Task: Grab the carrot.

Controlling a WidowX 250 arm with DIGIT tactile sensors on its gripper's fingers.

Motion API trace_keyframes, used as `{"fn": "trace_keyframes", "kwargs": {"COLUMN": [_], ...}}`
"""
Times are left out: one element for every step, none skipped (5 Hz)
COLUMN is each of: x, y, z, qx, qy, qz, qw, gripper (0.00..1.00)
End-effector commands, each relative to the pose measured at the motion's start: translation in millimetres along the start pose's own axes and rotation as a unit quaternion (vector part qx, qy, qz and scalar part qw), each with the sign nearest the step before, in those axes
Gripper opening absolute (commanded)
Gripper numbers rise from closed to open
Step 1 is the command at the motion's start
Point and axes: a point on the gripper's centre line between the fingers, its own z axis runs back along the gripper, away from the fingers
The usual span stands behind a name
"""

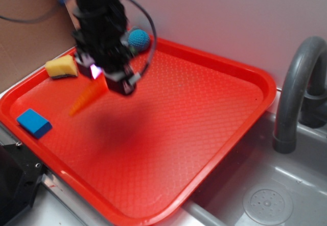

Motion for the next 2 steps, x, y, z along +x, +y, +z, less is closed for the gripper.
{"fn": "trace_keyframes", "kwargs": {"x": [-11.6,-15.9], "y": [39.1,44.1], "z": [106.2,119.2], "qx": [-0.037,-0.060], "qy": [-0.100,-0.079], "qz": [0.043,0.027], "qw": [0.993,0.995], "gripper": [0.00,0.00]}}
